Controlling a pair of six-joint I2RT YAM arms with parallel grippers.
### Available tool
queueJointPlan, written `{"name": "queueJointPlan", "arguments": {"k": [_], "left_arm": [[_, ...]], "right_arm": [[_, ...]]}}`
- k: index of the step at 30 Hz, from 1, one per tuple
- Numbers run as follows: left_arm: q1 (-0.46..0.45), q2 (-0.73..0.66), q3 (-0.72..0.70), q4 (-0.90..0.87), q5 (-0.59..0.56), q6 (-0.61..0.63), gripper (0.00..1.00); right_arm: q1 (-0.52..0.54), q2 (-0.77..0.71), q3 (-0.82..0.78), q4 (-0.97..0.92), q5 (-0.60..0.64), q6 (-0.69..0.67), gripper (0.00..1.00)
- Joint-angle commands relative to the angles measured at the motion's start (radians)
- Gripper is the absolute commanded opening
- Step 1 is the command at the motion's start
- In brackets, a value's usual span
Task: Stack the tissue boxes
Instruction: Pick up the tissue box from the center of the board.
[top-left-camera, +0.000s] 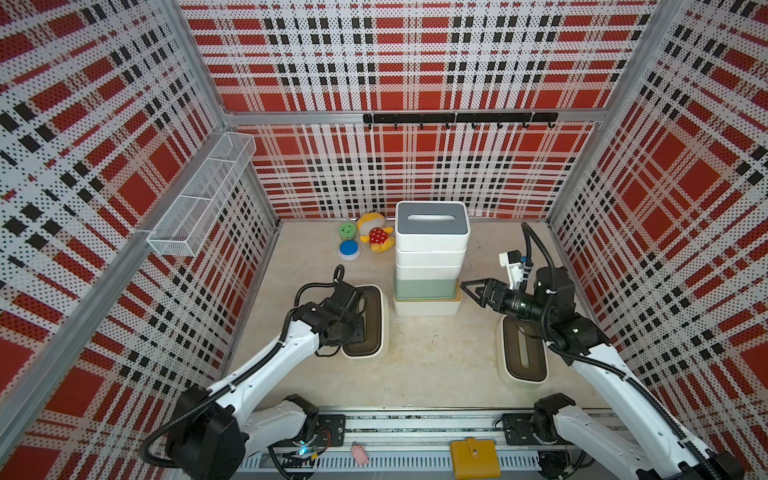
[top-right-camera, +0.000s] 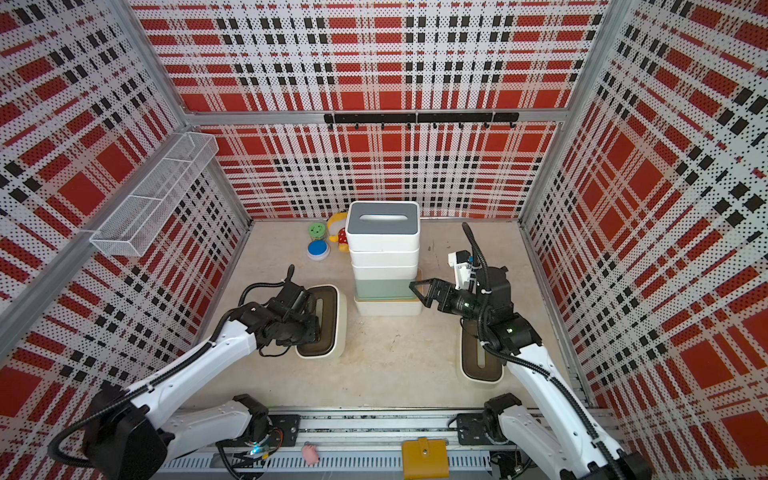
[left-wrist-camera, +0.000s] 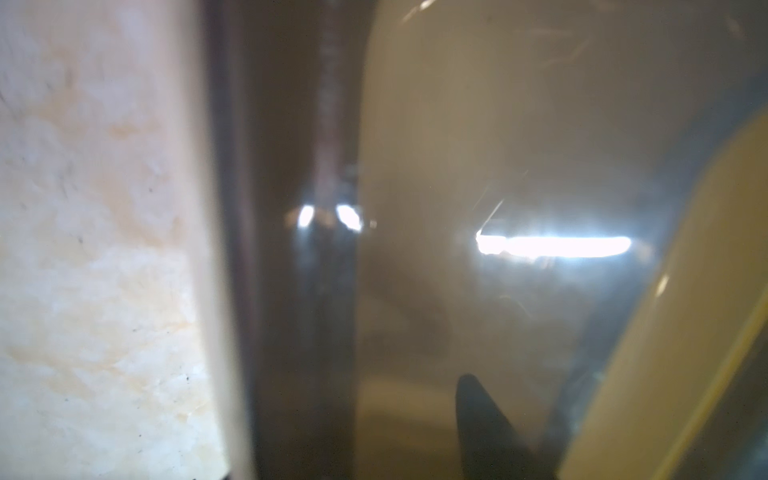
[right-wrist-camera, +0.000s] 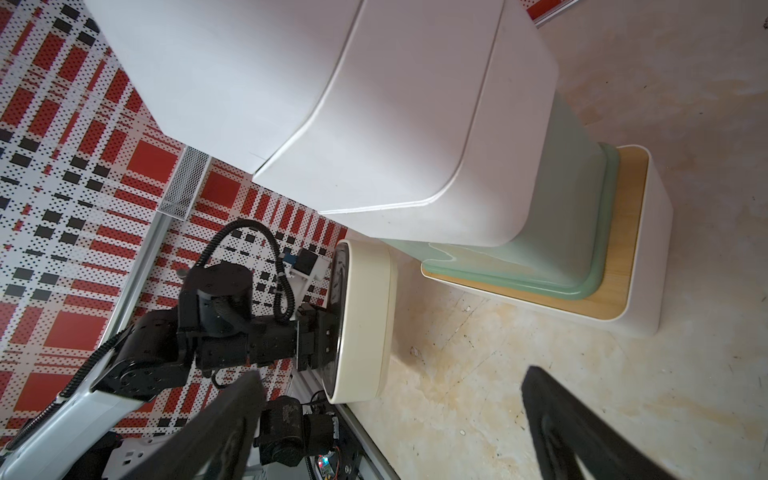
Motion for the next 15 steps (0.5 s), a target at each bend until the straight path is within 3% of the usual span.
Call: {"name": "queueJointPlan", "arguments": {"k": [1, 9, 15], "left_arm": [[-0.038, -0.068, 0.075, -0.016, 0.021, 0.088, 0.48], [-0.131, -0.115, 0.149, -0.055, 0.032, 0.228, 0.48], [-0.228, -0.074, 0.196, -0.068, 0.019, 0.254, 0.48]], "right_arm": [[0.007, -0.010, 0.030, 0.027, -0.004, -0.020, 1.00], [0.022, -0.029, 0.029, 0.015, -0.024, 0.004, 1.00], [0.038, -0.051, 0.025, 0.007, -0.047, 0.048, 1.00]]}}
